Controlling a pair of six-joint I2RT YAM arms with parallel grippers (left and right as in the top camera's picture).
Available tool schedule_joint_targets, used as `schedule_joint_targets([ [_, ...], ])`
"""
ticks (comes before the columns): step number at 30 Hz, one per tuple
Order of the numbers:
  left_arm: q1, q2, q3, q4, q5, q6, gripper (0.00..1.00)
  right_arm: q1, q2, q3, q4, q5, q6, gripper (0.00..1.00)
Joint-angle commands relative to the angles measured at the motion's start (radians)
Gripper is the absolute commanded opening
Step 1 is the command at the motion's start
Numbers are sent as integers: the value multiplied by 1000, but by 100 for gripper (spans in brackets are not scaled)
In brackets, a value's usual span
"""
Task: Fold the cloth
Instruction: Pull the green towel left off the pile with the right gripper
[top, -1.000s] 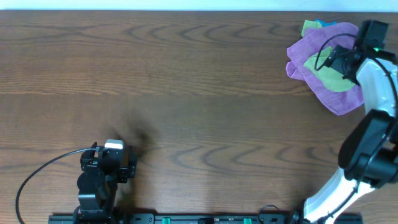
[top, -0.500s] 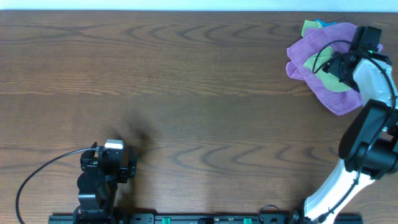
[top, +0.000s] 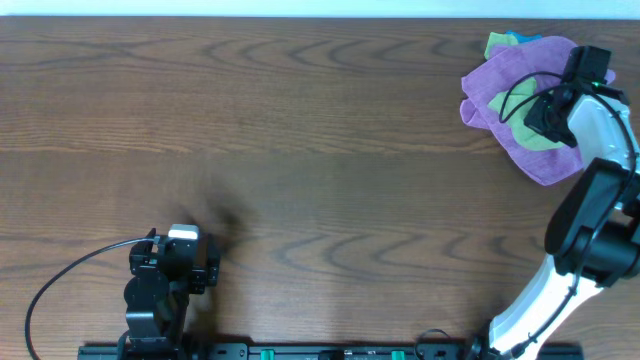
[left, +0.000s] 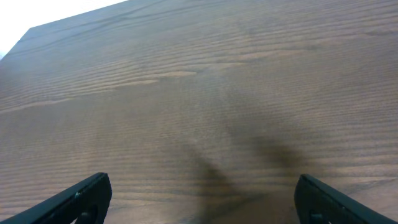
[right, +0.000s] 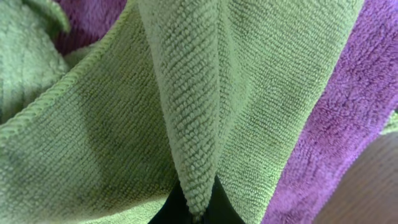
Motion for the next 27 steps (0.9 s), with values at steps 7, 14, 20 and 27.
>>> schedule_joint_targets([
  [7,2,-6,-14,7,-15,14,95,4,-298,18,-117,-153,-38,1],
  [14,2,-6,-14,7,-15,14,95,116,-475,18,-311,-222,-76,2],
  [20,2,-6,-15,7,-15,14,95,285,-552,18,-452,-222,-98,2],
  [27,2,-6,-15,7,-15,14,95,523,-573,18,-522,-230,-97,1],
])
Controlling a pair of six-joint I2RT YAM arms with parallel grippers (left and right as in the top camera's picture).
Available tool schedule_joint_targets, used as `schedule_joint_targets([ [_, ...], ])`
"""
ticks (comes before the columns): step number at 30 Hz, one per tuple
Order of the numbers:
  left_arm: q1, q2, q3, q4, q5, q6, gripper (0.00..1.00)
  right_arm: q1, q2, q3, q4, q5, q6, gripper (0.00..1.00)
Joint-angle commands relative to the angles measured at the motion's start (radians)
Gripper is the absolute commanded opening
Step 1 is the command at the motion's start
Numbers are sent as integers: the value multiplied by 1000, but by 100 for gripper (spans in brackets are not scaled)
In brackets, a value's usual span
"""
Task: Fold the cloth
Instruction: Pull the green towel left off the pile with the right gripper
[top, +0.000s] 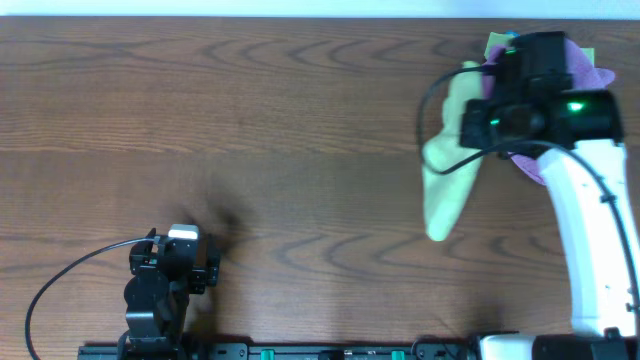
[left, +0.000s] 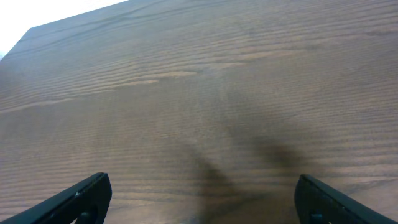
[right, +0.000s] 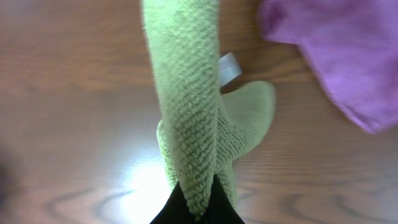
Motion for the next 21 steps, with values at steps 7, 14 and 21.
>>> schedule_joint_targets([
  [7,2,-6,-14,7,-15,14,95,291,-18,10,-11,-20,5,1],
  [14,2,-6,-15,7,-15,14,95,429,-9,10,53,37,13,1],
  [21,2,-6,-15,7,-15,14,95,383,147,10,285,67,-9,2],
])
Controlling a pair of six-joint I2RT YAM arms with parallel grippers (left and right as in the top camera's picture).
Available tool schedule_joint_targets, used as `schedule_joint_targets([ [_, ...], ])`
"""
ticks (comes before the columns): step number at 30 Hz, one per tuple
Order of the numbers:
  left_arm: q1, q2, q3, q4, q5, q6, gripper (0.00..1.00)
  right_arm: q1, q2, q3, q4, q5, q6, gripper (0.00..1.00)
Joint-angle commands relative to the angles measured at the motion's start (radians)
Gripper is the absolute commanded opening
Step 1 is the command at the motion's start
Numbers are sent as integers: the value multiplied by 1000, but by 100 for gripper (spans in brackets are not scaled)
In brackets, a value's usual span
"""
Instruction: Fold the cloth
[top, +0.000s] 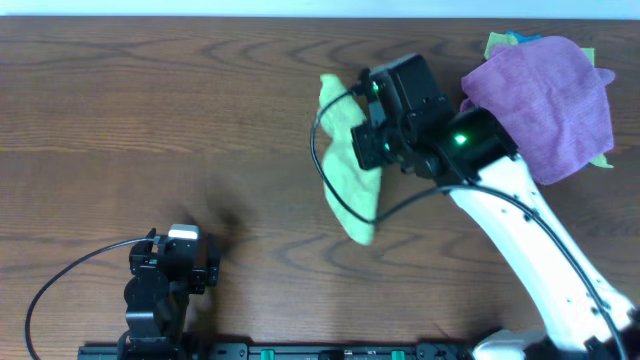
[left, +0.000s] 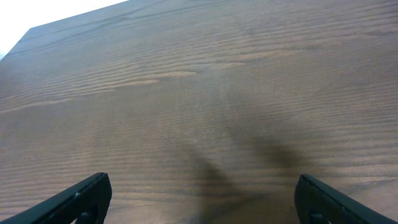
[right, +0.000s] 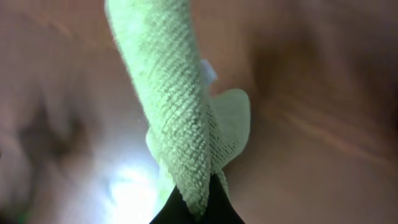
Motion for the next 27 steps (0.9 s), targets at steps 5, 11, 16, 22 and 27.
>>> schedule_joint_targets([
  [5,2,-6,-14,7,-15,14,95,-50,288,12,286,80,-15,99],
  [11,2,-6,-15,7,-15,14,95,-48,257,23,170,159,-19,99],
  [16,2,-6,-15,7,-15,14,95,-18,180,23,71,36,-87,99],
  [22,2,-6,-14,7,-15,14,95,77,237,22,35,-5,-94,99],
  [27,2,-6,-14,7,-15,14,95,124,319,22,63,-55,-83,97],
])
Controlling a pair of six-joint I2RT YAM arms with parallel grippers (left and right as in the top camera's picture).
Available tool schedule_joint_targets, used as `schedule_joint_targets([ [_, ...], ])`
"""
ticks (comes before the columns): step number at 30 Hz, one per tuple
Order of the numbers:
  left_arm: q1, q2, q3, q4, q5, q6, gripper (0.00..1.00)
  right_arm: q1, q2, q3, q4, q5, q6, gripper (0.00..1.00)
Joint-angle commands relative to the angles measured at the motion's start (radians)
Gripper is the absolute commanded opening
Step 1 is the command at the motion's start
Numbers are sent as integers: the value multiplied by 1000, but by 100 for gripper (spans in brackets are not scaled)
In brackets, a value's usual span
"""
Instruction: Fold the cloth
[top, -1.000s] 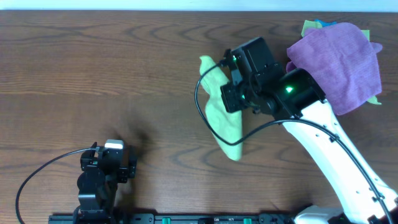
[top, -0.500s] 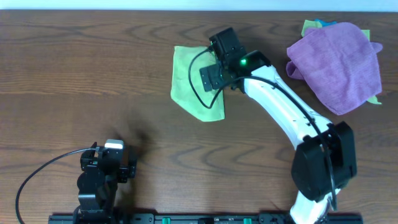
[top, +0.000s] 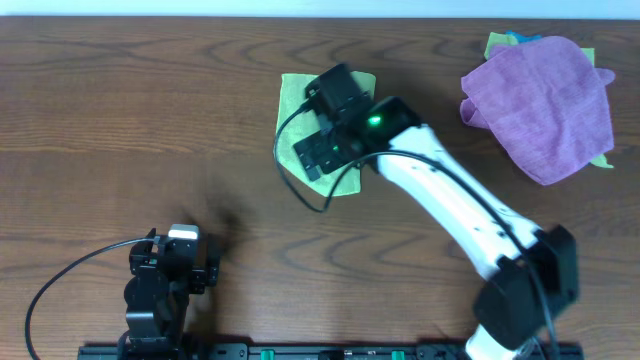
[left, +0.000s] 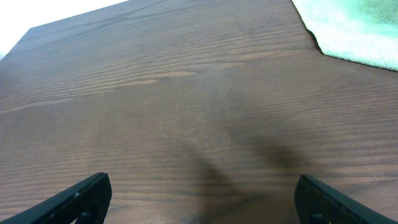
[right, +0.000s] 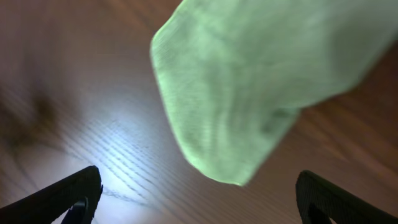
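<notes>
The light green cloth (top: 292, 100) lies crumpled on the wooden table, left of centre toward the far edge. My right gripper (top: 322, 148) hovers directly over it and hides its middle. In the right wrist view the green cloth (right: 261, 81) rests on the wood ahead of the open right gripper (right: 199, 199), whose fingers hold nothing. My left gripper (top: 180, 250) sits at the front left, open and empty. Its wrist view shows the left gripper (left: 202, 199) above bare wood, with a corner of the green cloth (left: 354, 31) at the top right.
A purple cloth (top: 540, 95) is heaped over other coloured cloths at the far right corner. The right arm (top: 470, 220) stretches diagonally from the front right across the table. A cable (top: 70, 275) loops by the left arm.
The right gripper was shut on the hanging green cloth near the table's middle. Now it is open, farther left, and the cloth lies loose on the table beneath it.
The right gripper was shut on the green cloth in the pile at the far right. Then it held the cloth hanging clear of the purple one, then farther left over the middle. Now the cloth lies released on the table. The left arm has not moved.
</notes>
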Motion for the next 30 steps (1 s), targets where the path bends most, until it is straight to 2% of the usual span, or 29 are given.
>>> schedule_joint_targets([
  [1,2,-6,-15,7,-15,15,95,21,54,6,17,-41,-9,96],
  [17,2,-6,-15,7,-15,15,95,39,253,7,189,-44,-20,84],
  [22,2,-6,-14,7,-14,14,95,39,263,8,175,-35,-5,87],
  [24,2,-6,-14,7,-14,14,95,35,250,11,132,2,59,91],
  [30,2,-6,-15,7,-13,14,95,18,163,12,59,32,172,92],
])
